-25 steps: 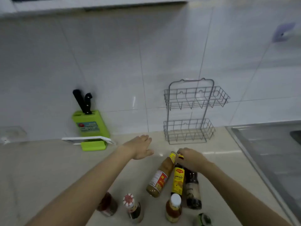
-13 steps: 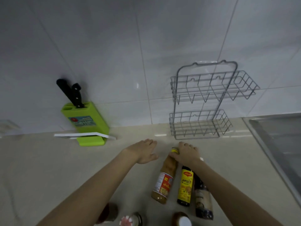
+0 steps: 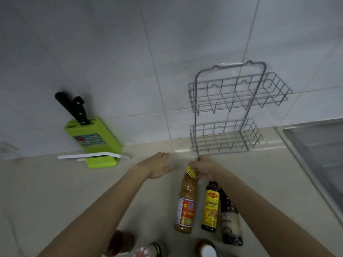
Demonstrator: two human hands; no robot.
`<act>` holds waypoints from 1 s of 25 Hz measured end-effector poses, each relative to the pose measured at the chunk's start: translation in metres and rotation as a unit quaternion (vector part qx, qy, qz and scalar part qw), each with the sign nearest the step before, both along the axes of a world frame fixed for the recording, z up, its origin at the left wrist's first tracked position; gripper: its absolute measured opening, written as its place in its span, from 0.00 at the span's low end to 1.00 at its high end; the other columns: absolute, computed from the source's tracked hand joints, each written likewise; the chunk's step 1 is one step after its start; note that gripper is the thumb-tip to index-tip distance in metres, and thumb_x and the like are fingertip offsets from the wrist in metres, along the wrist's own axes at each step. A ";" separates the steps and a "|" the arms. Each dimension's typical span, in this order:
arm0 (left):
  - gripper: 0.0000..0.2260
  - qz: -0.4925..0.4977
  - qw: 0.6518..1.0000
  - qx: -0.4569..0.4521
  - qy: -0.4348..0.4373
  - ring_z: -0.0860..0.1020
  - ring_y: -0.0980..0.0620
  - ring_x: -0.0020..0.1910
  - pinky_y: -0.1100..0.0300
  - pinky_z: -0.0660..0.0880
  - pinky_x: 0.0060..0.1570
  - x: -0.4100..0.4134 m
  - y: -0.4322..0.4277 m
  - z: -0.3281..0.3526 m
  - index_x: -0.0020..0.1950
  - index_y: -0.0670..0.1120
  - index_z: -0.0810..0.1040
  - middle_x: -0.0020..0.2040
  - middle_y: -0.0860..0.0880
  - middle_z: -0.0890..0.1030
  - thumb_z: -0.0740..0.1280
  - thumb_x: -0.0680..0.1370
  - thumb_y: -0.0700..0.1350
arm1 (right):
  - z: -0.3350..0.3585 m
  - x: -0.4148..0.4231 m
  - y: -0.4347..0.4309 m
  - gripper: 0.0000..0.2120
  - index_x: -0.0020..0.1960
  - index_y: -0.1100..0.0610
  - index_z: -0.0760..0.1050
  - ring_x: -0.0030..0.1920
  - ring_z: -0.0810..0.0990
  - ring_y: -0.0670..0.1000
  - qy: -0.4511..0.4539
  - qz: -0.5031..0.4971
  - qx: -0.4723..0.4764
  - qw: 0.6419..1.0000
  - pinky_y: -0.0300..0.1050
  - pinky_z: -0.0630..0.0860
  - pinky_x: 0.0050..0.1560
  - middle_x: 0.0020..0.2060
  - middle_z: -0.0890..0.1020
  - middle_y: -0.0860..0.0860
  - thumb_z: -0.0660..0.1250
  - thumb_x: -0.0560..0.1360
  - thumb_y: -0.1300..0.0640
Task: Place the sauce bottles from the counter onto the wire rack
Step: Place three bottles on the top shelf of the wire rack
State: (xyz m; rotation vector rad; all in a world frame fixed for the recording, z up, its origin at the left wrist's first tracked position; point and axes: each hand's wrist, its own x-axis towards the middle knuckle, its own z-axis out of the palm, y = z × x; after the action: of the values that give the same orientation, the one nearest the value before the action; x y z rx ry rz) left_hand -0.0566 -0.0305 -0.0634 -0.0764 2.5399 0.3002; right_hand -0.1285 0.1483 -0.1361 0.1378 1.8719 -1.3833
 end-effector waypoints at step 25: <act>0.35 0.316 0.748 0.560 0.167 0.60 0.52 0.77 0.51 0.55 0.78 -0.044 0.073 0.105 0.78 0.45 0.52 0.79 0.48 0.58 0.44 0.78 0.66 | 0.317 -0.060 0.087 0.20 0.52 0.50 0.72 0.54 0.81 0.54 0.484 -0.304 -0.202 0.795 0.60 0.80 0.54 0.51 0.81 0.51 0.71 0.65 0.42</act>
State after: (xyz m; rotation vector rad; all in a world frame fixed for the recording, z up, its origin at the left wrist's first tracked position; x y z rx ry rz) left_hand -0.1003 0.0421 0.0418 -0.4357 2.1104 2.1853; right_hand -0.1880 0.2354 0.1808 -0.2744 2.3516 -2.6340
